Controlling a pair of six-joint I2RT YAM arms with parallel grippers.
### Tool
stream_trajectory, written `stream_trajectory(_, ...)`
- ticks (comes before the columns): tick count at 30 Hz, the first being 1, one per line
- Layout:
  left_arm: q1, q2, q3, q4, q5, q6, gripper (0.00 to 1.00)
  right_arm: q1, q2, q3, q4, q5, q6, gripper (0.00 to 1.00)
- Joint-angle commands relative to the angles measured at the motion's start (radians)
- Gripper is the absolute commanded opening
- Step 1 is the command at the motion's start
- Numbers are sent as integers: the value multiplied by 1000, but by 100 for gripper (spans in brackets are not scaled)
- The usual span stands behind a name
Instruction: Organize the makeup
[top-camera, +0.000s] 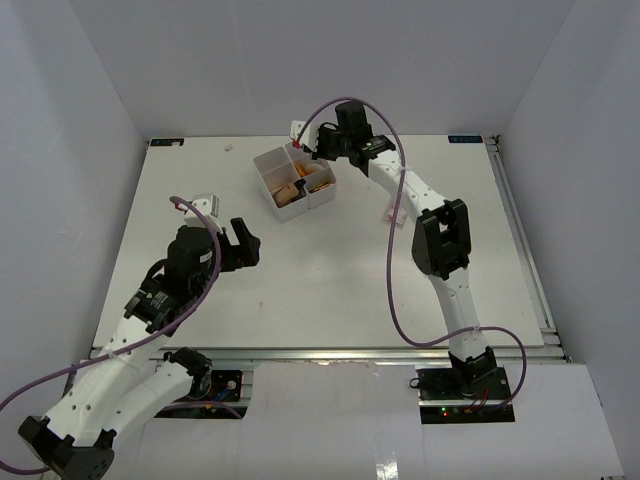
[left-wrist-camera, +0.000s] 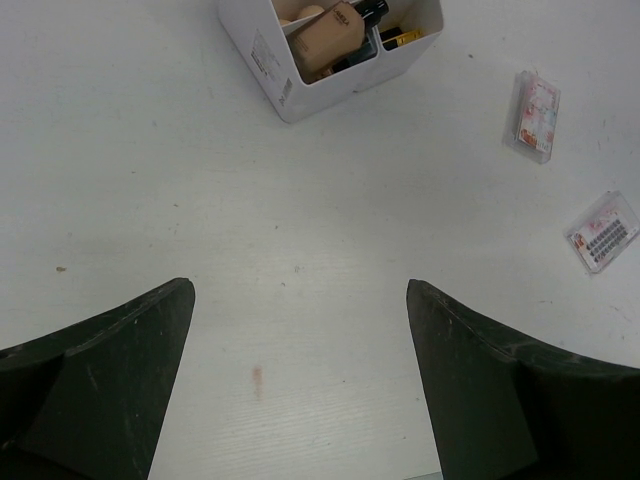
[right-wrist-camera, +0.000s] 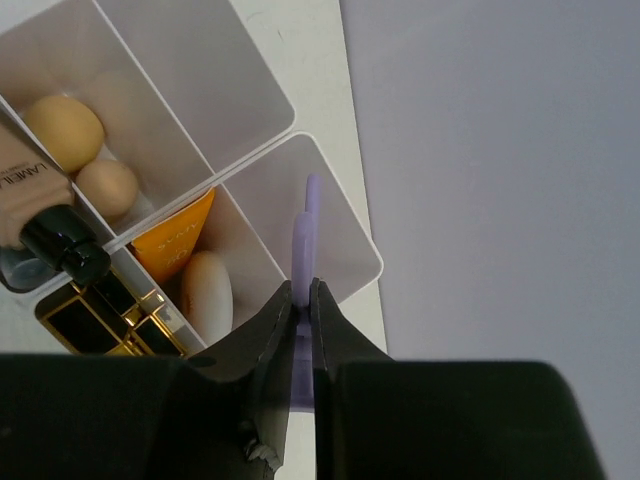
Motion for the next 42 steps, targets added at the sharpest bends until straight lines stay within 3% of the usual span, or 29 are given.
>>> stream_trajectory(1, 3, -19, -17, -4, -11, -10, 98, 20, 42, 61, 58, 48, -148, 14)
stream_trajectory(27, 3, -36, -60, 19, -3, -27, 98, 79, 125, 40, 80, 149, -603, 23)
stream_trajectory(34, 3, -40, -63, 22, 5, -29, 98, 85, 145, 53, 101, 165, -622, 25)
stream_trajectory(37, 3, -41, -64, 22, 6, -29, 98, 85, 150, 50, 117, 173, -617, 28)
stream_trajectory(42, 3, -44, -66, 23, 12, -33, 98, 86, 143, 44, 150, 184, -582, 44)
